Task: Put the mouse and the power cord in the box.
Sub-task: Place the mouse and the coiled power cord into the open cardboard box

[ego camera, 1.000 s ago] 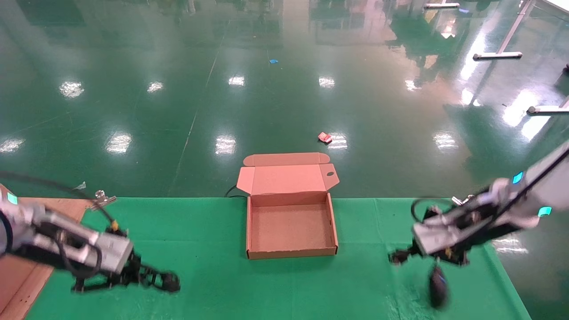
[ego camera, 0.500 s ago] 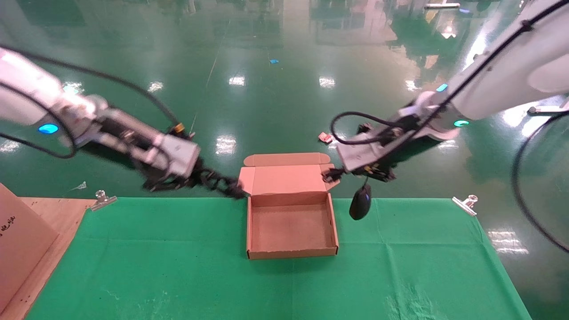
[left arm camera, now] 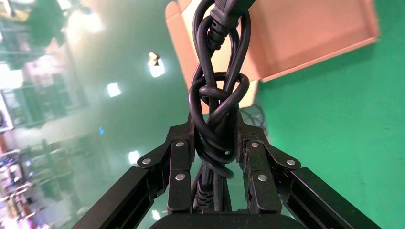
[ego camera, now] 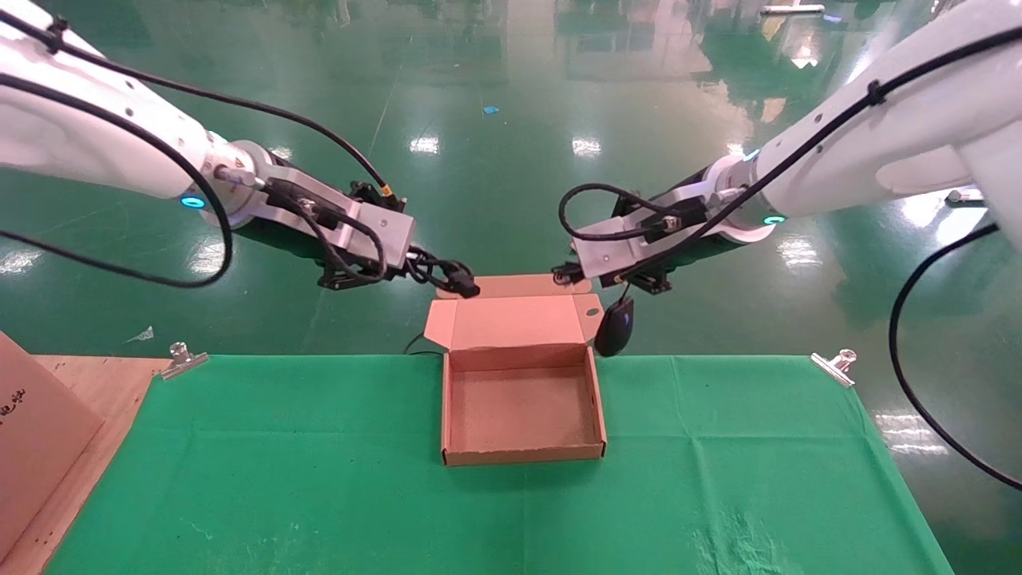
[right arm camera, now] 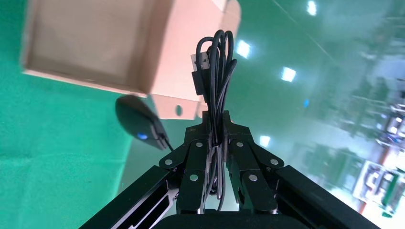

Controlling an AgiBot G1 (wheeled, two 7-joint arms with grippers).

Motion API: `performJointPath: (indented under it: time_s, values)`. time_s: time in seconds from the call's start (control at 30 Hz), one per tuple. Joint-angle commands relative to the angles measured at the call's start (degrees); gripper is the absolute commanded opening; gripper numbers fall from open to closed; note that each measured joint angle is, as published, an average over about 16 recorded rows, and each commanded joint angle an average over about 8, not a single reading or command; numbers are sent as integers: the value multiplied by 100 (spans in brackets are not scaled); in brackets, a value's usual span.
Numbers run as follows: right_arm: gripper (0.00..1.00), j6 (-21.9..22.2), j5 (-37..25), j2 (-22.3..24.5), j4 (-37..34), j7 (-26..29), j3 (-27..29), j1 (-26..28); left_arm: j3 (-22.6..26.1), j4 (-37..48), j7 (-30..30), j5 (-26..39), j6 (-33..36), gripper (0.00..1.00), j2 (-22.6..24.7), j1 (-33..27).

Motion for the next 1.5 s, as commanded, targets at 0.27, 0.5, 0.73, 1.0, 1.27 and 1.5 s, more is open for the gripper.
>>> performJointPath:
  time_s: [0.27, 0.5, 0.73, 1.0, 1.27, 1.5]
  values:
    - [0, 407, 199, 43, -54, 53, -204, -27, -40, 126, 225, -182, -326, 0, 136, 287]
    - [0, 32, 321, 79, -295, -60, -304, 168, 90, -167, 4, -248, -707, 0, 173, 775]
    - [0, -600, 490, 102, -591, -321, -340, 366, 415, -712, -678, -8, -2263, 0, 222, 1388]
    - [0, -959, 642, 135, -891, -633, -324, 496, 894, -1608, -2082, 73, -4323, 9, 231, 2476]
    - [0, -1038, 723, 137, -1074, -836, -312, 517, 1522, -1830, -3236, -29, -4517, 23, 250, 2831]
    - [0, -1034, 746, 144, -1178, -966, -326, 470, 2232, -2061, -4054, 141, -4312, 36, 267, 2862]
